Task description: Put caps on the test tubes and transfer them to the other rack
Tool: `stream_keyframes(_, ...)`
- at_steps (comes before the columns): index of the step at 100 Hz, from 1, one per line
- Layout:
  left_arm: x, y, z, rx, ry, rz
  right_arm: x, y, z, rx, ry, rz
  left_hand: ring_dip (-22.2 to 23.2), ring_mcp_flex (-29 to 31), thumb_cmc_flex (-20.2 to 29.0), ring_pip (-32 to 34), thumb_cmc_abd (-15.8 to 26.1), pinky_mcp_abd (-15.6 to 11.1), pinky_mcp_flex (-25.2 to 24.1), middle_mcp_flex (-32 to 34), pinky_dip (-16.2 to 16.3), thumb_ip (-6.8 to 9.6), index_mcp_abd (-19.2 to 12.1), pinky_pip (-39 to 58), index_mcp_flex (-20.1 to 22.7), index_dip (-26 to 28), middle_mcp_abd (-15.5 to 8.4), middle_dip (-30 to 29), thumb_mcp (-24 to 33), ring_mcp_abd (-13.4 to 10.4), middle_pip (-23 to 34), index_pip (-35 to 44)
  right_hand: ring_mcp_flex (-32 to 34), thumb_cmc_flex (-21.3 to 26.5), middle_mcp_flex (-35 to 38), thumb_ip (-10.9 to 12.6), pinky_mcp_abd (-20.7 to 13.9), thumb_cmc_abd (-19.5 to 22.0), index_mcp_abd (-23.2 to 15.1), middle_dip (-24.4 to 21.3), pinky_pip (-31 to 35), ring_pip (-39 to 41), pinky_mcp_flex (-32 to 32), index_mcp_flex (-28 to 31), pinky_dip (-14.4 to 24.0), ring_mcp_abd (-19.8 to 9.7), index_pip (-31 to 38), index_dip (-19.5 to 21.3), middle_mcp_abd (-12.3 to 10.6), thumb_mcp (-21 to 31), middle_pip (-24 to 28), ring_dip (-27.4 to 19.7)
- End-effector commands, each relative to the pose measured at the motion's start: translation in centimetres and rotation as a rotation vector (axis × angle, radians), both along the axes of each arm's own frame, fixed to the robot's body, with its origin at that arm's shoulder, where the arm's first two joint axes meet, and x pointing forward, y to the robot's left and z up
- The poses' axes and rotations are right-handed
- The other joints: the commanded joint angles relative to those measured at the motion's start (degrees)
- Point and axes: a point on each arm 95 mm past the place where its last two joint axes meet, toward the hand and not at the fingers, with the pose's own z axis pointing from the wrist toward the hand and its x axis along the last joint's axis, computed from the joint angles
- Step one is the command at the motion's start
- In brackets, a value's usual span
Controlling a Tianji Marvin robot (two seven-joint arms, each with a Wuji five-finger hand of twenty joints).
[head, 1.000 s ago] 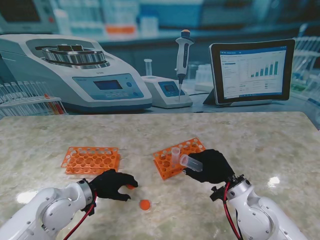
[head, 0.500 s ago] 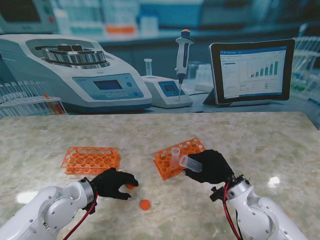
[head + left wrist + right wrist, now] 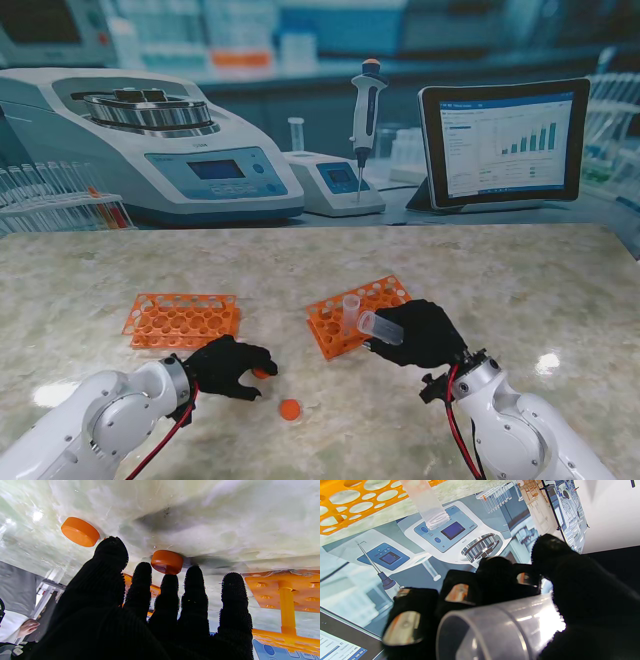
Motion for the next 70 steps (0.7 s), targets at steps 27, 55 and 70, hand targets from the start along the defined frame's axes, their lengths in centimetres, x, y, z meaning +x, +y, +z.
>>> stream_keyframes(27,-0.4,0.3,-0.8,0.056,-0.007,-0.033,-0.2,0.2,-0.1,0.001,0.008,0.003,4.9,-0.8,0.1,4.1,-4.1,-6.5,5.1,-1.2,2.5,-0.92,-3.0,4.0,-0.3,4.6,-1.9,3.5,7.2,-1.7,2.4,6.2,4.2,3.5,3.8,1.3,-0.6,-0.3,-2.8,1.1,7.5,10.2,1.8,3.0,0.7,-7.8,3.4,3.2,1.0,-0.1,0.8,3.0)
stream_keyframes(55,-0.4,0.4,-1.4,0.067,-0.019,-0.036,-0.2,0.2,-0.1,-0.002,0.01,0.003,8.5,0.0,3.7,9.1,-4.6,-9.9,11.0,-1.1,1.9,-0.79,-2.2,9.5,-0.3,6.7,-2.8,6.2,9.0,-3.0,4.7,9.6,4.2,3.5,3.8,1.2,-0.5,-0.3,-2.8,1.2,7.4,10.1,1.8,3.0,0.7,-7.7,3.3,3.2,1.1,-0.2,0.6,2.9)
stream_keyframes(70,-0.4,0.5,-1.7,0.069,-0.026,-0.04,-0.2,0.2,-0.1,-0.003,0.009,0.003,9.8,1.3,5.6,11.5,-4.9,-11.4,14.7,-0.2,1.3,-0.69,-1.6,12.3,0.2,6.9,-3.2,7.4,10.1,-3.8,6.1,10.6,4.2,3.6,3.8,1.3,-0.5,-0.4,-2.8,1.2,7.4,10.1,1.8,3.0,0.7,-7.7,3.3,3.2,1.2,-0.2,0.6,2.9)
